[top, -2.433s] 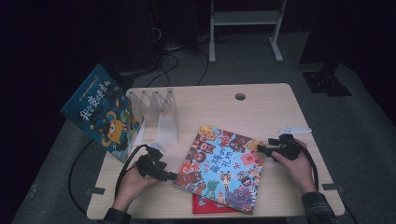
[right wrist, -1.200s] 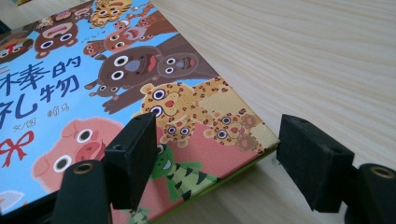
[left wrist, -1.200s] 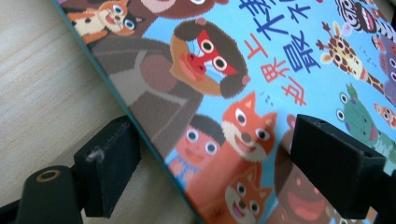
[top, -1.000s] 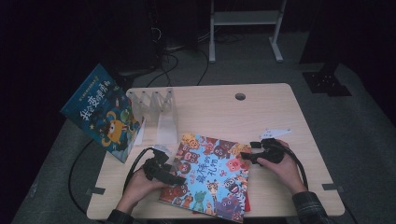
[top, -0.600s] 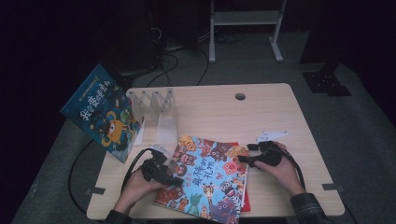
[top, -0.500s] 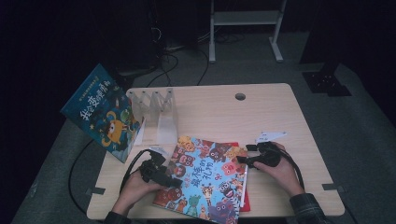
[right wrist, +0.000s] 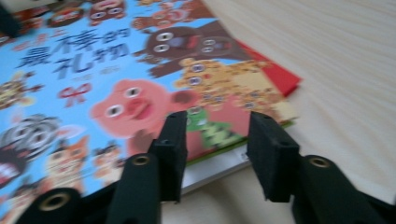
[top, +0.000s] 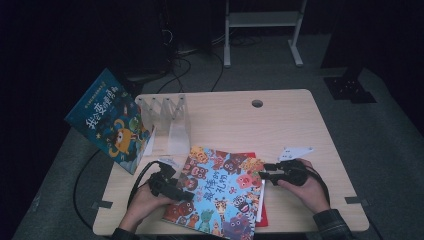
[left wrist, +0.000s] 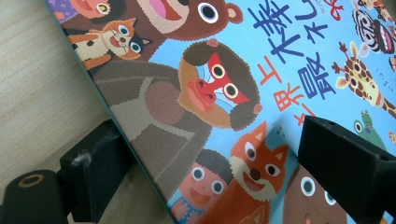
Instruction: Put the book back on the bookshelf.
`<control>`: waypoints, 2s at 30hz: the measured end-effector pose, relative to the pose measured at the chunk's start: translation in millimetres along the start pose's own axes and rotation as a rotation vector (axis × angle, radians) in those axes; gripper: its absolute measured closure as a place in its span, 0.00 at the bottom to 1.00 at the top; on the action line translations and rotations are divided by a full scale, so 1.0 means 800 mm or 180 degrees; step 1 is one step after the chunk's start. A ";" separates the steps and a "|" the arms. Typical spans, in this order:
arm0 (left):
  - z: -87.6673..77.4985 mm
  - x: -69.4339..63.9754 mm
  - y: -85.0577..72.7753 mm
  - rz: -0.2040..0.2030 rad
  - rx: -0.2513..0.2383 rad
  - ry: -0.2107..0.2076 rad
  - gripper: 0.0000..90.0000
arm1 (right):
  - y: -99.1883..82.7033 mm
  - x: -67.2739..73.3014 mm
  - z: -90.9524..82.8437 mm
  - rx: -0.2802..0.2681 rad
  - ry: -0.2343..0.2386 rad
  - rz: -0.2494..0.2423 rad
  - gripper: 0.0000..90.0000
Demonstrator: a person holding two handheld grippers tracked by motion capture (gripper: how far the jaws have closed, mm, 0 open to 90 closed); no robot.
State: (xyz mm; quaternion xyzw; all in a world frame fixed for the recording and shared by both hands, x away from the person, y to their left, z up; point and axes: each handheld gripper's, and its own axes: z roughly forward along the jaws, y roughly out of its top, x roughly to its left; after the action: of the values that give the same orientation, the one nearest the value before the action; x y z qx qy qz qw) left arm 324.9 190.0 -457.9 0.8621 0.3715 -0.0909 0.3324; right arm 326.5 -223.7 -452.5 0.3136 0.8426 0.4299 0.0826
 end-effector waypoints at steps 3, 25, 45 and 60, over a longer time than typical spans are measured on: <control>0.000 0.000 0.000 -0.0003 0.0001 0.0003 0.11 | -0.001 0.010 -0.002 0.0001 0.0080 -0.0040 0.70; 0.000 0.013 -0.001 0.0027 -0.0207 -0.0028 0.10 | -0.003 0.036 0.001 0.0172 0.0197 -0.0367 0.99; 0.006 0.014 0.010 -0.0034 -0.0199 -0.0053 0.10 | -0.015 0.038 -0.007 0.0336 0.0172 -0.0466 0.99; 0.007 0.019 0.014 -0.0207 -0.0222 -0.0209 0.10 | -0.017 0.039 -0.006 0.0330 0.0244 -0.0423 0.99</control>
State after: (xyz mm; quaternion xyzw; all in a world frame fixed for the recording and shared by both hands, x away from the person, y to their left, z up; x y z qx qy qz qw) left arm 344.2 190.1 -462.7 0.8340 0.3912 -0.1169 0.3711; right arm 293.8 -214.7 -455.9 0.2442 0.8852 0.3910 0.0623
